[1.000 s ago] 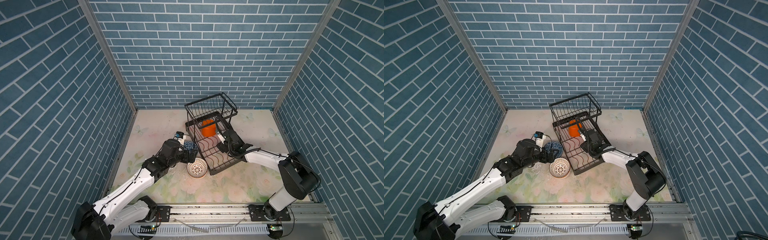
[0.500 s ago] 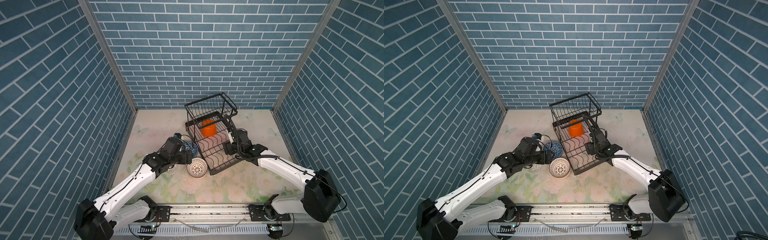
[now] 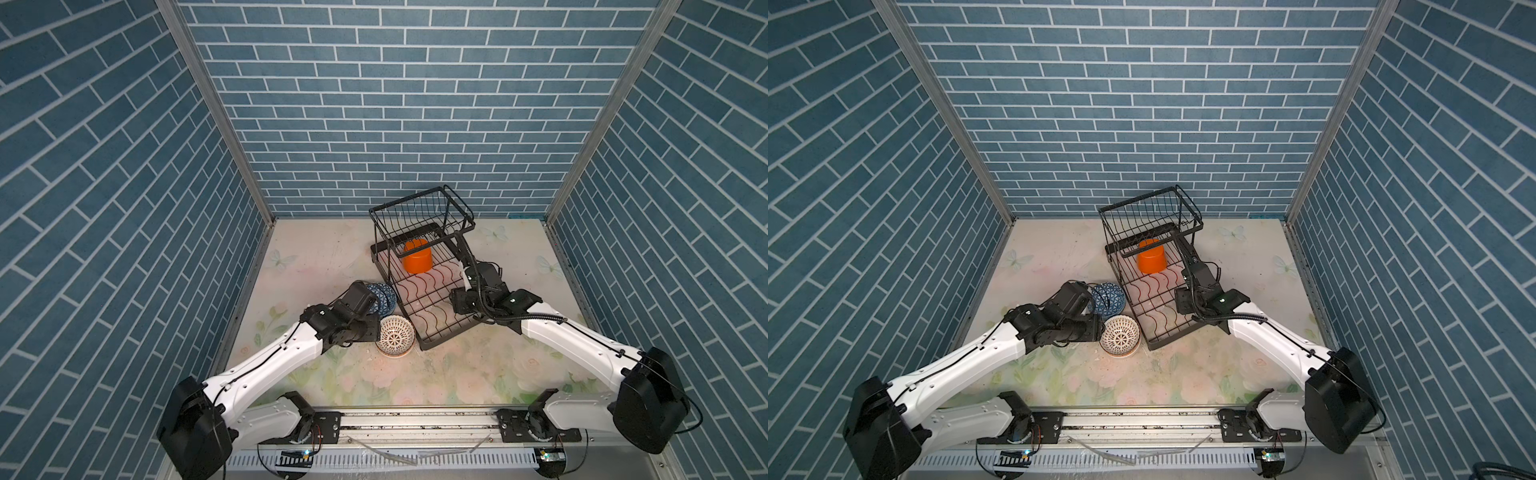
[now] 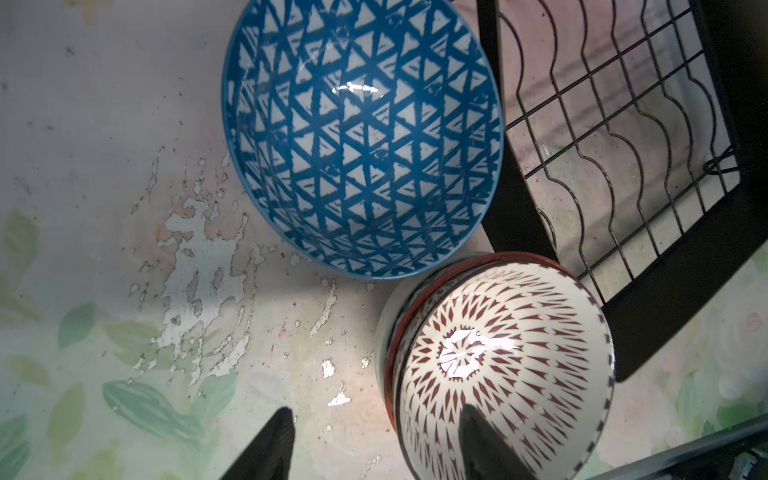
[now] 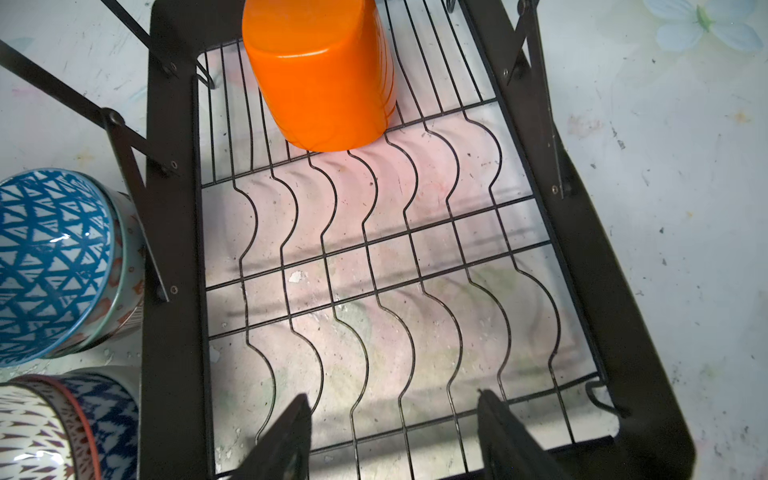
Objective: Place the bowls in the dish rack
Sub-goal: 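Move the right gripper toward the stacked bowls while the left gripper hovers nearby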
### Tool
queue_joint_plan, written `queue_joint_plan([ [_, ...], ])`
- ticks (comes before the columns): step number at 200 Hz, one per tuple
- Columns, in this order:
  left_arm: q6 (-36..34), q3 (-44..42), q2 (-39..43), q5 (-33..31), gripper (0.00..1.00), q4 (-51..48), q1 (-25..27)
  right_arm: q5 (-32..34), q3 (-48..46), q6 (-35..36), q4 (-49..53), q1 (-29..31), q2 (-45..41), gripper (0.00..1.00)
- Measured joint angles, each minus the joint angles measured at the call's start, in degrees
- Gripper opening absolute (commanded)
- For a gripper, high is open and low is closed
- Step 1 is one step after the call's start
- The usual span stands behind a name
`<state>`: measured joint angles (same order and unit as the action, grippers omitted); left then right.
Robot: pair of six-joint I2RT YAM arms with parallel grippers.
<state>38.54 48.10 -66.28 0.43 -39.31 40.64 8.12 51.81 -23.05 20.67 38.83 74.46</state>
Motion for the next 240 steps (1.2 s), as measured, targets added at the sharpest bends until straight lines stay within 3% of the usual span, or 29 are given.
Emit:
queue_joint_plan([
  [87, 0.70, 1.42, -8.76, 0.94, 0.35, 0.85, 0.42, 1.81, 1.51, -0.79, 1.73, 2.05, 0.00, 0.54],
  [240, -0.26, 3.10, -9.60, 2.23, 0.06, 1.14, 1.49, 3.04, 1.51, -0.70, 1.70, 2.19, 0.22, 0.54],
])
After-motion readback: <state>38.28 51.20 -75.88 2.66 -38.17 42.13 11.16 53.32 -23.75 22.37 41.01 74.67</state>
